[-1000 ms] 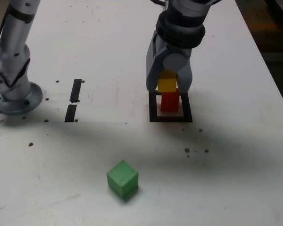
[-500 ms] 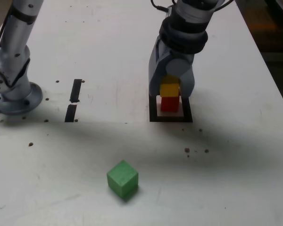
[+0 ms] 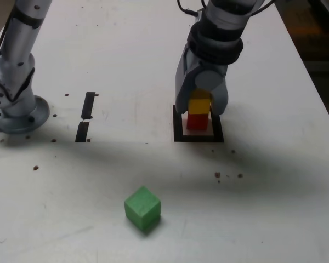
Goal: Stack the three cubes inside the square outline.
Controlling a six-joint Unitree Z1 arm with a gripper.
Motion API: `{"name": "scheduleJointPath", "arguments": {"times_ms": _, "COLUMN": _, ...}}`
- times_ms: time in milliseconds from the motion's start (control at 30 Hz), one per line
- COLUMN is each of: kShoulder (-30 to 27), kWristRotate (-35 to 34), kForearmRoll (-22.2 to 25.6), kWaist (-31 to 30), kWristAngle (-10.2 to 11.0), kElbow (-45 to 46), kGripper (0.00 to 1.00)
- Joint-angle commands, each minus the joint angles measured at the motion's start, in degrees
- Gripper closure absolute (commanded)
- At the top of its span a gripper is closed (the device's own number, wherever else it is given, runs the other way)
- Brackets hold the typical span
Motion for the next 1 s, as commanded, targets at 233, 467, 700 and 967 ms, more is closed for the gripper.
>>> {"name": "scheduleJointPath", "arguments": {"times_ms": 233, "kShoulder": 0.2, "kWristRotate": 0.7, "kForearmRoll": 0.2, "kWaist": 0.1, "kWristAngle": 0.1, "kElbow": 0.3, "kGripper": 0.30}}
{"name": "scheduleJointPath", "arguments": {"times_ms": 467, "kShoulder": 0.0, "kWristRotate": 1.2, "kForearmRoll": 0.7, "kWaist": 0.1, "kWristAngle": 0.0, "kElbow": 0.5, "kGripper": 0.02}}
{"name": "scheduleJointPath", "arguments": {"times_ms": 700, "kShoulder": -0.7, "kWristRotate": 1.2, "kForearmRoll": 1.6, "kWaist": 0.1, "kWristAngle": 0.2, "kElbow": 1.1, "kGripper": 0.00}}
{"name": "scheduleJointPath", "arguments": {"times_ms": 967, "kShoulder": -0.8, "kWristRotate": 1.2, "kForearmRoll": 2.6, "kWaist": 0.1, "kWristAngle": -0.1, "kElbow": 1.8, "kGripper": 0.00}}
